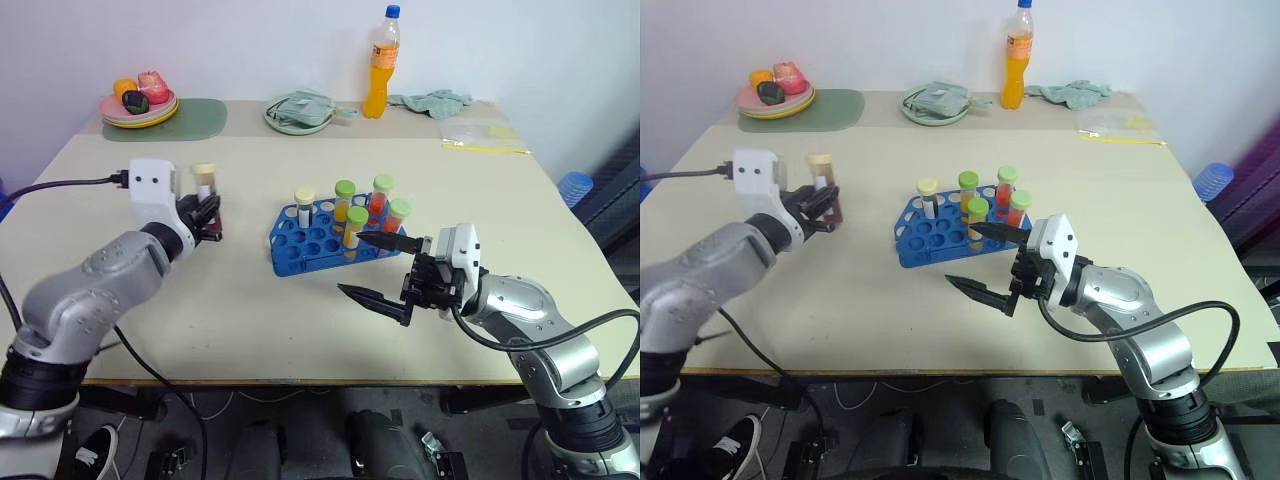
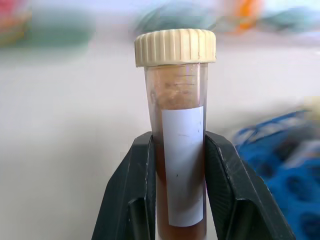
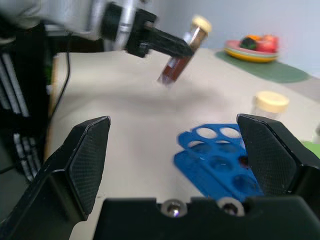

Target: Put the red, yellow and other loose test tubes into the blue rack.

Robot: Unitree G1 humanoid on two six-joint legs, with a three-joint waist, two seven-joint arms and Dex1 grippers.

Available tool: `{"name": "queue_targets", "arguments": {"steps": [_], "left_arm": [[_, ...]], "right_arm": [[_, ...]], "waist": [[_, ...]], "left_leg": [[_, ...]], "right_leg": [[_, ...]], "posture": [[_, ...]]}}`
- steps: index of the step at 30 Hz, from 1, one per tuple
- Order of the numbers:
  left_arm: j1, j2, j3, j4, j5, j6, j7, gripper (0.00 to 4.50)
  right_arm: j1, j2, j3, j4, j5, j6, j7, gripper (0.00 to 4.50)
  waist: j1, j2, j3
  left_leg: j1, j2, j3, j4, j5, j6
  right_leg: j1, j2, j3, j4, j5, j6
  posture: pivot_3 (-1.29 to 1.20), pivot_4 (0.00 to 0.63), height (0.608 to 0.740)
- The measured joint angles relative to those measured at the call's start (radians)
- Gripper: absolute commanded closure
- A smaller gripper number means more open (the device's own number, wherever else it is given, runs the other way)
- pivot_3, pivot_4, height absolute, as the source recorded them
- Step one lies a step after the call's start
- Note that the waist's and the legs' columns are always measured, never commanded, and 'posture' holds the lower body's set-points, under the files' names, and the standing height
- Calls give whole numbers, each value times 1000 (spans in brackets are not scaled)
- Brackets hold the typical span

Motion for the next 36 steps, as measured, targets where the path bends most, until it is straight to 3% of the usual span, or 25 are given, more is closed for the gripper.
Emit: {"name": "queue_targets", "arguments": {"steps": [4,9,20,36], "left_arm": [[38,-99,-41,46,186,-287,-348,3714],[-16,-200,-80,205,378,-533,-583,3714],[-128,-451,-129,581,678,-851,-655,3714],[-87,-555,-149,656,769,-938,-665,3714]], "right_arm": [[-4,9,0,11,-8,0,-22,0],[-10,1,-21,21,-9,8,-40,0],[17,-16,-70,10,-11,24,-93,0],[26,-26,-102,3,-16,35,-114,0]], "waist": [[4,0,0],[3,0,0],[0,0,0],[1,0,0]], "left_leg": [[-2,1,0,-4,1,0],[-2,1,0,-4,0,1],[-2,2,0,-3,-1,3],[-1,2,0,-3,-1,3]], "right_leg": [[-1,0,0,-4,1,-2],[-1,1,0,-4,2,-1],[-1,2,0,-4,4,4],[0,2,0,-3,4,4]], "posture": [[0,150,740],[0,150,740],[0,150,740],[0,150,740]]}}
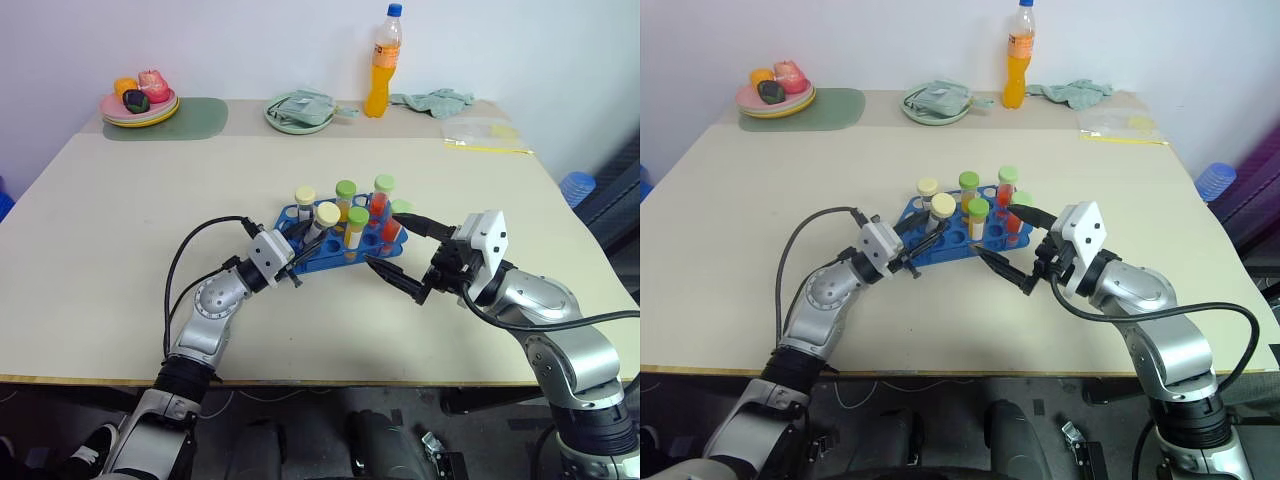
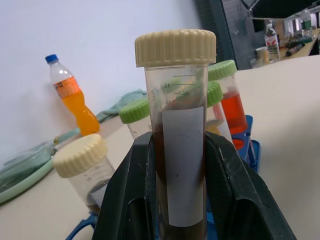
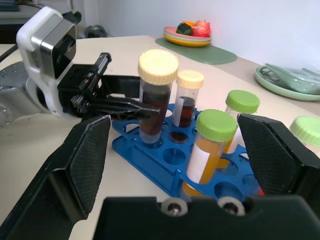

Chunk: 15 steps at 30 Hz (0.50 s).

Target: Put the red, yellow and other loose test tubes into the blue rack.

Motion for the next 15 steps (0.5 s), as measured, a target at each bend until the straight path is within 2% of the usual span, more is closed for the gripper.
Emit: {"name": "queue_targets", "arguments": {"steps": [10,15], "left_arm": [[-8,-57,19,68,-47,-20,-40,3714],[18,-97,61,64,-138,71,-47,3714]], "right_arm": [[-5,0,-7,0,-9,0,-10,0],[-6,0,-8,0,-11,0,-10,0]], "waist": [[1,0,0],[0,0,0]], "left_leg": [[1,0,0,1,0,0],[1,0,-1,1,0,0]], "right_leg": [[1,0,0,0,0,0],[1,0,0,1,0,0]], "posture": [[0,150,740],[0,150,740]]}}
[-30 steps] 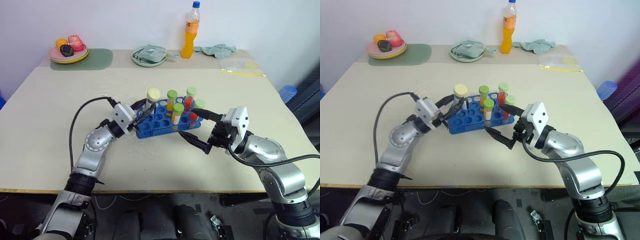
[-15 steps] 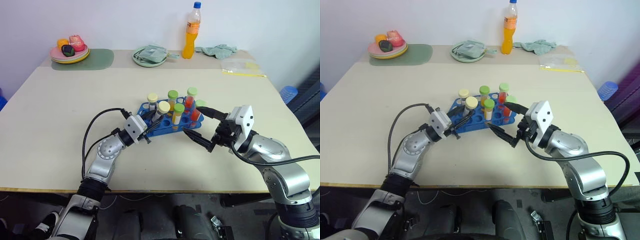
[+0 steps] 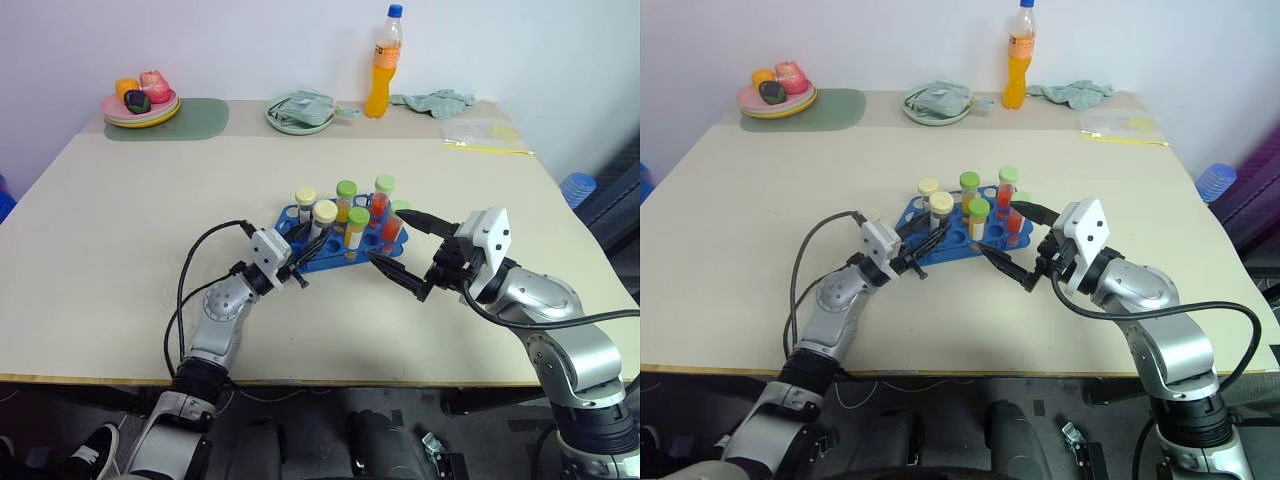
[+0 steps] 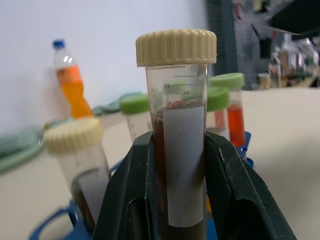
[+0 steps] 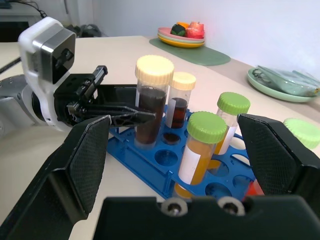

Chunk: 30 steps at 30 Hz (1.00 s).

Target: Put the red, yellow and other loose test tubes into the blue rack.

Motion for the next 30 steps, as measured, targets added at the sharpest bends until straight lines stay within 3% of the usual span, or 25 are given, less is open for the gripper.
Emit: {"name": "queue_targets", "arguments": {"steps": [6,12,14,20,30], "left_arm": [[3,-15,47,-11,-63,90,-11,3714],[31,-3,59,-49,-110,143,-70,668],[31,11,60,-59,-103,142,-76,37],[74,104,92,-198,-130,206,-112,37],[225,460,261,-445,-330,504,-282,37]], "right_arm": [[-5,0,0,8,-6,-3,1,0],[-34,0,0,29,-19,-12,16,0],[-34,0,0,29,-20,-15,20,0],[-35,0,1,40,-21,-22,32,0],[41,-110,-51,109,-3,-44,169,0]], "waist": [[-4,0,0],[-2,0,0],[-1,0,0],[-7,0,0],[-1,0,0]], "left_leg": [[0,0,0,0,0,0],[0,0,0,0,0,0],[0,0,-1,0,0,0],[1,1,0,-1,0,0],[1,1,0,-1,0,0]], "right_leg": [[0,1,0,0,0,0],[0,1,0,0,0,0],[0,1,0,0,0,0],[0,1,0,0,0,0],[0,0,-1,1,-2,-4]], "posture": [[0,150,740],[0,150,740],[0,150,740],[0,150,740],[0,150,740]]}}
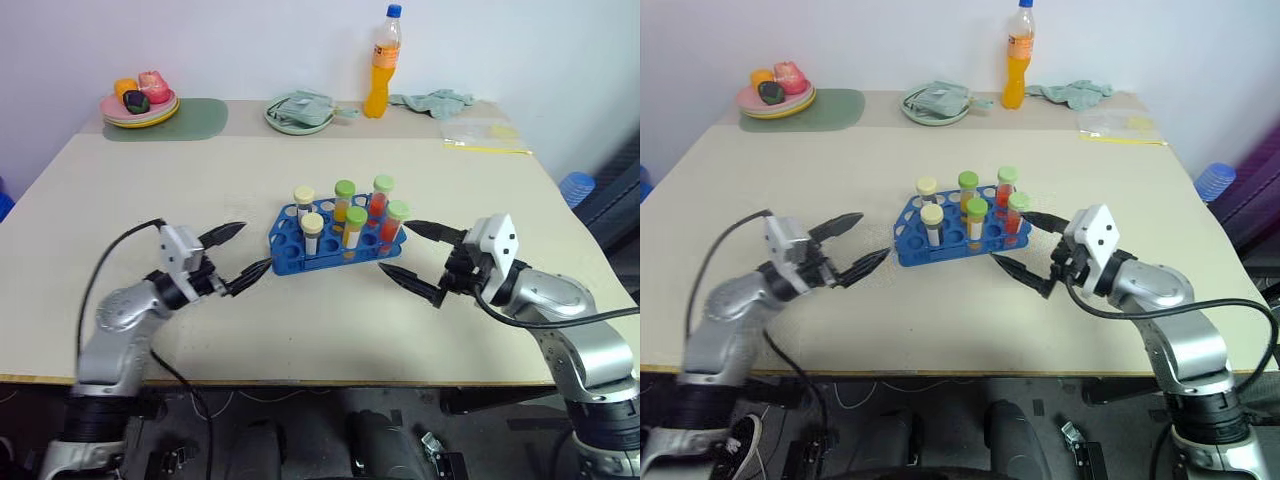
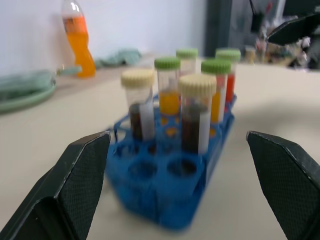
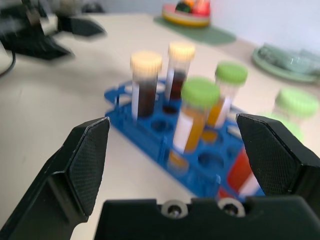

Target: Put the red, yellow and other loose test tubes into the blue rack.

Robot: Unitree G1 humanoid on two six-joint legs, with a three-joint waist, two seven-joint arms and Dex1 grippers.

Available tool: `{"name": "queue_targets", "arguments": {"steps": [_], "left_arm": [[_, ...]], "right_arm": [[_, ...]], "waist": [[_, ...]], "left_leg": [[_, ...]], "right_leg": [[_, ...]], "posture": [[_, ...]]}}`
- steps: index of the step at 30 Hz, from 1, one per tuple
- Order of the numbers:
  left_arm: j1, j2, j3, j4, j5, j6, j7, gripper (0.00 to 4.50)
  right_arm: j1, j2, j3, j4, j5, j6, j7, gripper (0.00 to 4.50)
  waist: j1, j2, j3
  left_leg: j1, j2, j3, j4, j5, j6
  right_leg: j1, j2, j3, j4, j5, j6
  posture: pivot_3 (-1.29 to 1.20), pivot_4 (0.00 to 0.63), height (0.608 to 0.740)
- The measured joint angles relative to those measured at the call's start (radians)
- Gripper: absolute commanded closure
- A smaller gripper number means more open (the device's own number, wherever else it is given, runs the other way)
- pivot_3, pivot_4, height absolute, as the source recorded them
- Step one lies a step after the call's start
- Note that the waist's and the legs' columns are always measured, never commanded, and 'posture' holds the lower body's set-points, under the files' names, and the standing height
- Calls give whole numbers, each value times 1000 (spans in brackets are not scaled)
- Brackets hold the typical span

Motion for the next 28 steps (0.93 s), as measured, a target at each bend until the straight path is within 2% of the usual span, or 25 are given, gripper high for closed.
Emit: {"name": "queue_targets", "arguments": {"steps": [3,6,10,17,23,28], "left_arm": [[0,74,36,-26,-43,46,-81,37],[3,107,38,-8,-29,29,-142,37],[6,117,39,58,33,-60,-195,37],[-33,123,34,118,65,-91,-239,37],[-61,58,11,151,98,-124,-242,37],[-31,8,-10,143,108,-138,-212,37]], "right_arm": [[14,-44,-40,32,22,-13,68,0],[20,-42,-64,84,22,-52,96,0],[40,-52,-59,140,-13,-76,114,0],[45,-105,-88,143,-11,-58,133,0],[65,-116,-101,143,-20,-63,138,0],[5,-146,-99,161,-23,-63,149,0]], "waist": [[-1,0,0],[-2,0,0],[-3,1,0],[0,0,0],[-1,0,0],[-5,0,0]], "left_leg": [[0,0,0,0,0,0],[0,0,0,0,0,0],[0,0,1,0,0,0],[0,0,1,0,0,0],[0,0,1,0,0,0],[0,0,1,0,0,0]], "right_leg": [[0,0,0,0,0,0],[0,1,0,0,0,0],[-1,1,0,0,0,0],[-1,0,0,0,0,0],[-1,0,1,0,0,0],[-1,1,1,2,0,1]], "posture": [[0,150,740],[0,150,740],[0,150,740],[0,150,740],[0,150,740],[0,150,740]]}}
